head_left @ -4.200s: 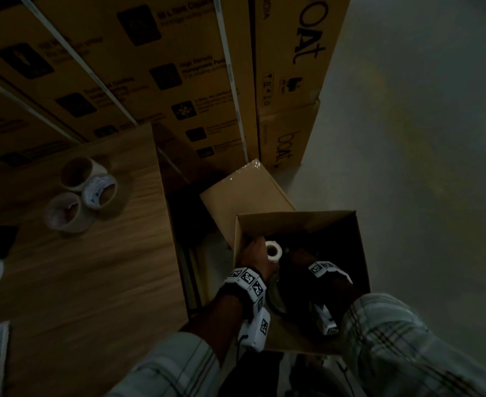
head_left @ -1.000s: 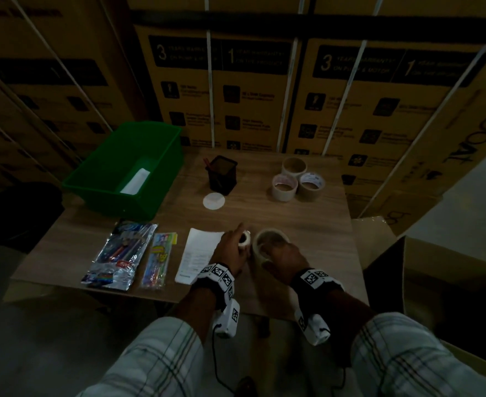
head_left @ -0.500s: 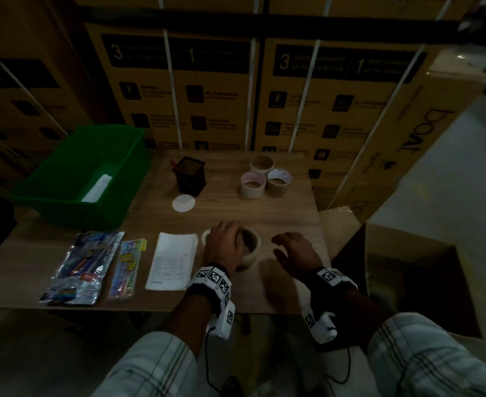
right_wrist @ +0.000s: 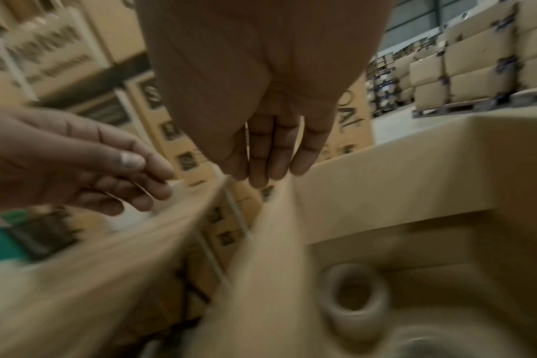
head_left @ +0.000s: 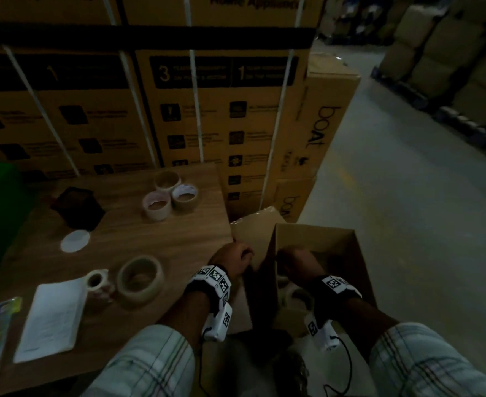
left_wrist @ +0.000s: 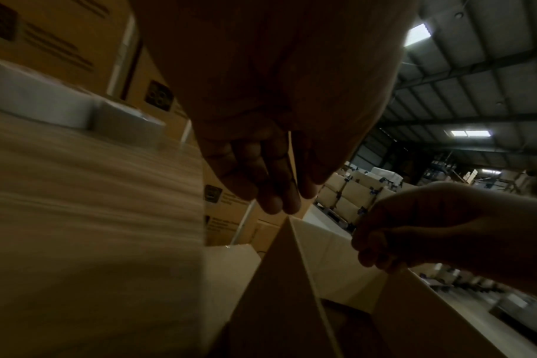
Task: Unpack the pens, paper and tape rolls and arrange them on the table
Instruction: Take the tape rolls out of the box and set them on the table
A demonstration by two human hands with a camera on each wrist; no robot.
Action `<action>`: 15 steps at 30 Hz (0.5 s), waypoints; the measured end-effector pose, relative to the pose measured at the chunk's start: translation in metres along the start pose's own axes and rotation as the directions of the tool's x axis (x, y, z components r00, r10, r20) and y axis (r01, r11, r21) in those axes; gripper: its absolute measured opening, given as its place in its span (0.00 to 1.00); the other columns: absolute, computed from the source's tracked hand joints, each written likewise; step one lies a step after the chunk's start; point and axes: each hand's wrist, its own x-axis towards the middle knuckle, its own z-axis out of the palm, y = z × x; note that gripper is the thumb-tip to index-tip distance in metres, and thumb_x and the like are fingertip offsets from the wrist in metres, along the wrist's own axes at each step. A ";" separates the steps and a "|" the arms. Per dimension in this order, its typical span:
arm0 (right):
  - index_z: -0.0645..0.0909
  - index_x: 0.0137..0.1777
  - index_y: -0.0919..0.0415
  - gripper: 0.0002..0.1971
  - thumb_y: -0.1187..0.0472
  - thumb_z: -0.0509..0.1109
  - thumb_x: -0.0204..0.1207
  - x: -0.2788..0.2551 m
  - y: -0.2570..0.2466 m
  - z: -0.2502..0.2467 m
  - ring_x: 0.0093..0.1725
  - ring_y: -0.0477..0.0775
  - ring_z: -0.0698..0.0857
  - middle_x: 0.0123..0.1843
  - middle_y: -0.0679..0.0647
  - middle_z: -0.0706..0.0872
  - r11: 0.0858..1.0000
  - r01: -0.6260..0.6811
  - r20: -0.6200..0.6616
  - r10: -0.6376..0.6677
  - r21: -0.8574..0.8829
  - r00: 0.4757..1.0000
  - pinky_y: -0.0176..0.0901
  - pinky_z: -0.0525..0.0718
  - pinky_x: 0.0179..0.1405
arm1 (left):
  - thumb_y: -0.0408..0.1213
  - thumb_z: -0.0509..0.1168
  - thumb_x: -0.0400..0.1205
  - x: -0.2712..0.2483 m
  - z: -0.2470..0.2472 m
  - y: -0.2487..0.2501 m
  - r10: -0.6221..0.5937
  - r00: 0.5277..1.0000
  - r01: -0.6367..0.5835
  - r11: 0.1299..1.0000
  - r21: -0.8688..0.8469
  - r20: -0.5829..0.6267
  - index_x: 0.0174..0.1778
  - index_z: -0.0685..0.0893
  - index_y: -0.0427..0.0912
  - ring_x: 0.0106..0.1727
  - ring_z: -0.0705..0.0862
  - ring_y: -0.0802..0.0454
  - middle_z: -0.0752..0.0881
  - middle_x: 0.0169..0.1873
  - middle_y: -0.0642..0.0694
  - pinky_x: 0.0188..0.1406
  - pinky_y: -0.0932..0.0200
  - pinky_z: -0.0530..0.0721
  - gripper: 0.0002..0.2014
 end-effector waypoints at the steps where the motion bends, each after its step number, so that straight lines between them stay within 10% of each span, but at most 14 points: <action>1: 0.85 0.56 0.61 0.12 0.59 0.67 0.75 -0.001 0.015 -0.006 0.55 0.64 0.87 0.56 0.61 0.88 1.000 -0.016 0.009 0.016 0.016 1.000 0.52 0.84 0.54 | 0.40 0.61 0.82 0.010 0.010 0.011 -0.012 1.000 0.012 1.000 -0.009 0.016 0.56 0.86 0.44 0.58 0.85 0.44 0.88 0.57 0.43 0.57 0.56 0.82 0.11; 15: 0.67 0.78 0.64 0.22 0.59 0.59 0.85 0.059 0.163 -0.024 0.78 0.63 0.70 0.78 0.65 0.70 0.991 -0.107 0.389 0.068 0.078 0.919 0.49 0.63 0.79 | 0.40 0.59 0.85 0.137 0.114 0.104 -0.193 0.922 0.147 0.976 0.158 0.337 0.63 0.82 0.39 0.64 0.82 0.40 0.84 0.63 0.39 0.62 0.52 0.79 0.15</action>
